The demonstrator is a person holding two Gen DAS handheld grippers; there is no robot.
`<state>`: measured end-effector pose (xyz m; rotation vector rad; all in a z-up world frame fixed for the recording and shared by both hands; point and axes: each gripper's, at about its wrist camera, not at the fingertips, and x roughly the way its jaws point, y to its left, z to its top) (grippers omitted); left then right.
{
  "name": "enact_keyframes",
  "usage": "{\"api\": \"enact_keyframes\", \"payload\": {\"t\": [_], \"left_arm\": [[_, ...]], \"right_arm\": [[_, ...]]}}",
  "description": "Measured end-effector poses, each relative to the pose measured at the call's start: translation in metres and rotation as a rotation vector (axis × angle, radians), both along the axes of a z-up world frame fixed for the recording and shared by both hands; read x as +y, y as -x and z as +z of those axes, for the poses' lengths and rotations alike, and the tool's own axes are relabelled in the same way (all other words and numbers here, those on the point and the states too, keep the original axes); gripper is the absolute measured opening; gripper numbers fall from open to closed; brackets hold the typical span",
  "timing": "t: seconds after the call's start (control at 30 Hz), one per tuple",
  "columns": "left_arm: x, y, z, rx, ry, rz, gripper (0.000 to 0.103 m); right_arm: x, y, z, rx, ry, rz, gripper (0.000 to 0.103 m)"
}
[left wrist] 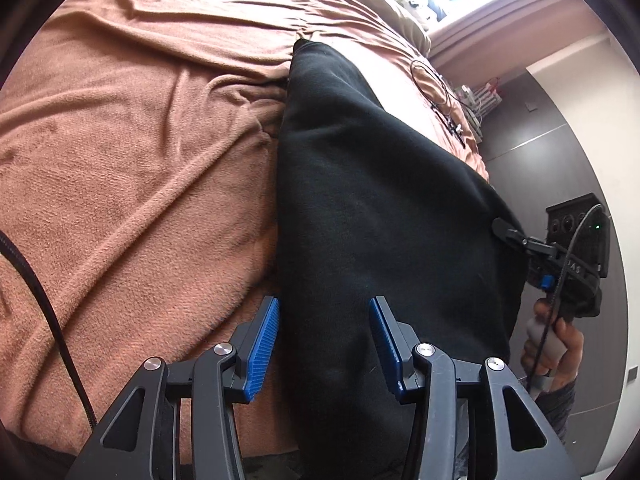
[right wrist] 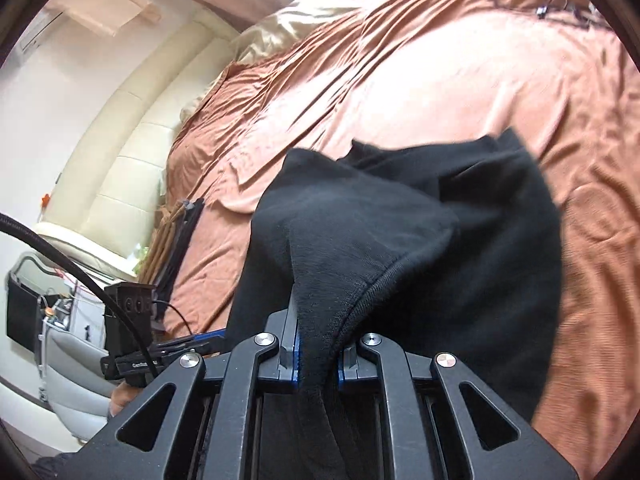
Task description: Fold small clothes
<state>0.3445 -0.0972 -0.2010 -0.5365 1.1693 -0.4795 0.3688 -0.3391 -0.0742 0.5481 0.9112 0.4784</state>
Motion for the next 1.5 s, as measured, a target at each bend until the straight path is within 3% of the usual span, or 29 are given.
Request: {"api": "enact_keyframes", "payload": {"t": [0.13, 0.43, 0.8, 1.3, 1.4, 1.47, 1.5], "left_arm": [[-0.009, 0.003, 0.003, -0.008, -0.01, -0.02, 0.049], [-0.029, 0.005, -0.009, 0.022, -0.059, -0.05, 0.049], [-0.031, 0.005, -0.014, 0.033, -0.069, -0.052, 0.049], [-0.049, 0.004, -0.013, 0.032, -0.086, -0.107, 0.052], [-0.046, 0.0, -0.008, 0.024, -0.09, -0.101, 0.051], [-0.041, -0.003, -0.003, 0.01, -0.089, -0.087, 0.051], [-0.036, -0.005, -0.001, 0.004, -0.083, -0.078, 0.051]], "right_arm": [[-0.006, 0.014, -0.001, 0.002, 0.03, -0.034, 0.009], [-0.003, 0.023, -0.033, 0.099, 0.044, -0.056, 0.012], [-0.01, 0.02, -0.005, 0.05, 0.095, -0.03, 0.009], [-0.046, 0.05, -0.027, 0.068, 0.037, -0.075, 0.009], [-0.055, 0.047, -0.033, 0.086, -0.083, -0.053, 0.015], [-0.064, 0.042, -0.041, 0.112, -0.163, -0.057, 0.029], [-0.07, 0.04, -0.045, 0.115, -0.198, -0.061, 0.049]]}}
